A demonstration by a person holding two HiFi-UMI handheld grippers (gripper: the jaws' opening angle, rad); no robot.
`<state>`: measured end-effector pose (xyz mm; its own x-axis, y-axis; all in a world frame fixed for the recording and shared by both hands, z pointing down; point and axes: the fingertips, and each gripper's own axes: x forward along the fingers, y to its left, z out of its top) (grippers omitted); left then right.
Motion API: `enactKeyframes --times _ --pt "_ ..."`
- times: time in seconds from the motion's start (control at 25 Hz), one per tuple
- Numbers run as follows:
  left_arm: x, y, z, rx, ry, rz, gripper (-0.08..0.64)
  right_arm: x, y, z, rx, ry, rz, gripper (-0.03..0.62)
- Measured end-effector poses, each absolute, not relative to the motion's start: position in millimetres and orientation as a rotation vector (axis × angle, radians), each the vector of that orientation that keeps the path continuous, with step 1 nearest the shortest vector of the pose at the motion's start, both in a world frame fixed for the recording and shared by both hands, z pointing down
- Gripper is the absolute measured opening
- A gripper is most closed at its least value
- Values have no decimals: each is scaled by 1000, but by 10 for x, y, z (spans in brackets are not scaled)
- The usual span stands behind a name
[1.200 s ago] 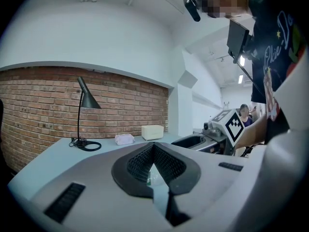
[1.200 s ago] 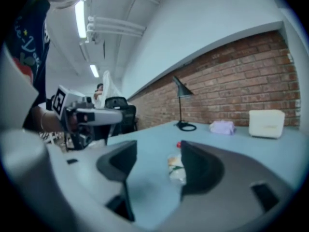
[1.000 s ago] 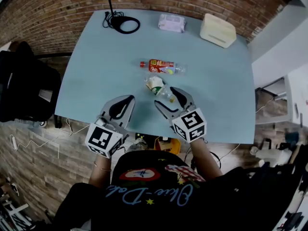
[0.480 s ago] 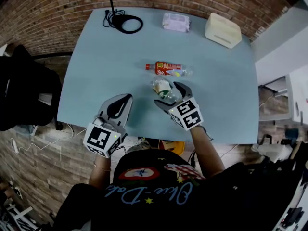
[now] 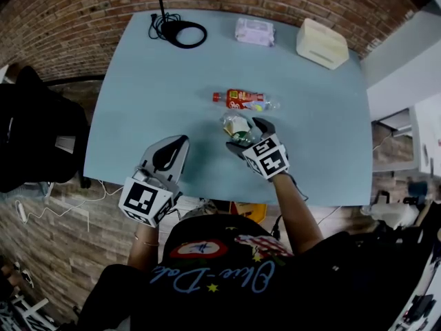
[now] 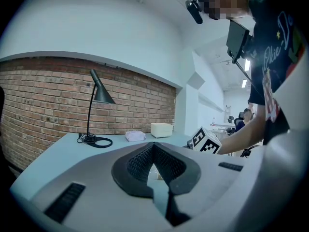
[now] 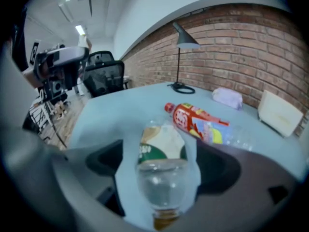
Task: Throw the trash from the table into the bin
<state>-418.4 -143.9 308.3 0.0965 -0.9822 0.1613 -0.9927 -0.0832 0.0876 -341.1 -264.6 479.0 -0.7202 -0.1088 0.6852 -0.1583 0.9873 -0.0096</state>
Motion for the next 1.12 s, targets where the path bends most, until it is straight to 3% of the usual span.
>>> enactKeyframes --times 0.68,0.72,0.76,1.12 --pt "-4235 -1400 3090 2184 -2012 81 8 -3371 -2734 5021 223 -2290 147 451" --pt "-4234 -1397 3092 2183 -2014 82 8 -3357 -2746 5023 233 -2287 150 386" --pt "-4235 -1394 3097 2176 -2015 83 8 -3345 -2757 5026 243 -2285 156 376" --pt "-4155 -1405 3107 2166 -2004 98 8 -3299 -2739 4931 272 -2319 161 374"
